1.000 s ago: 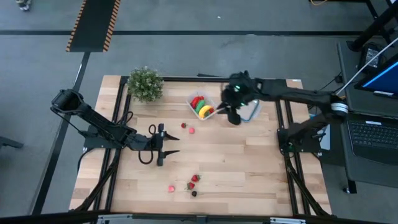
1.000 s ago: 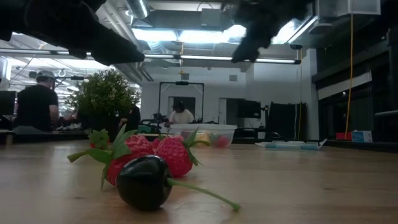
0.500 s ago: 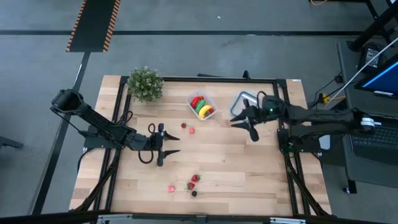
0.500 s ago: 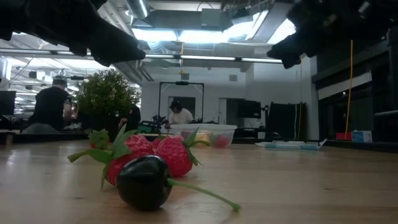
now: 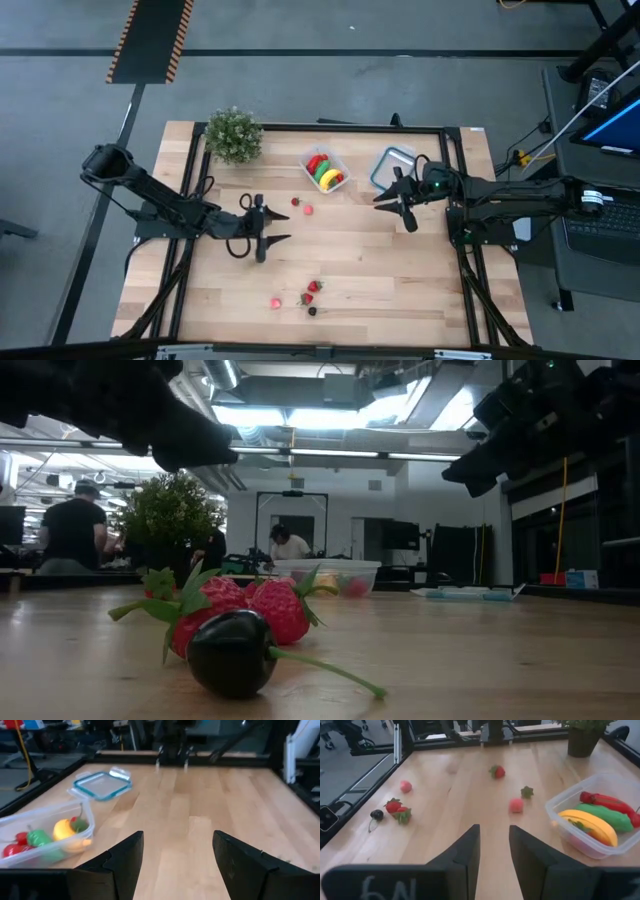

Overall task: Pick and placing Produce into tupperware
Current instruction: Put the red strawberry into the transparent container

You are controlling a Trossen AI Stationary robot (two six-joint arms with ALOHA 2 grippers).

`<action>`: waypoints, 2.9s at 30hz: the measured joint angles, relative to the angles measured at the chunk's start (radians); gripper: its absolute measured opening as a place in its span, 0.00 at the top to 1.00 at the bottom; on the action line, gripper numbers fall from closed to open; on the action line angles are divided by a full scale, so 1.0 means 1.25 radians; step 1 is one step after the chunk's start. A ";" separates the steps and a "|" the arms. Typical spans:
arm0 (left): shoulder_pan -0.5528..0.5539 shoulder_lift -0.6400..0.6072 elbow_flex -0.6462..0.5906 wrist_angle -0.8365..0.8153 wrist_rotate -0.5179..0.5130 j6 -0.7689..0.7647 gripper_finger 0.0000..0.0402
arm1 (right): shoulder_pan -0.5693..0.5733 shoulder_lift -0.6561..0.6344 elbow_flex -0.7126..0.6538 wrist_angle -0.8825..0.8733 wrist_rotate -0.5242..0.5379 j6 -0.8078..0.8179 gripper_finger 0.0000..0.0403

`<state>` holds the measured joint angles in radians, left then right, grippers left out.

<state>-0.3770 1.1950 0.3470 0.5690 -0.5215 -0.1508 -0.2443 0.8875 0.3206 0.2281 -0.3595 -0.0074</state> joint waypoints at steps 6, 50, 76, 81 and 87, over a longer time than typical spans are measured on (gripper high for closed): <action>0.007 0.000 0.101 -0.305 -0.016 -0.002 0.43 | 0.000 0.000 0.000 0.001 0.000 0.003 0.74; 0.097 0.198 0.332 -1.053 0.098 0.238 0.43 | 0.000 0.001 0.000 0.000 0.000 0.045 0.74; 0.203 0.231 0.331 -0.978 0.231 0.402 0.43 | 0.000 0.001 0.000 0.000 0.000 0.045 0.74; 0.210 0.284 0.331 -0.976 0.245 0.402 0.43 | 0.000 0.002 0.000 -0.005 0.000 0.045 0.74; 0.209 0.297 0.335 -0.976 0.242 0.402 0.43 | 0.000 0.002 0.000 -0.004 0.001 0.044 0.74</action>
<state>-0.1158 1.5663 0.7652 -0.6512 -0.2188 0.3519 -0.2443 0.8894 0.3206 0.2234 -0.3589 0.0481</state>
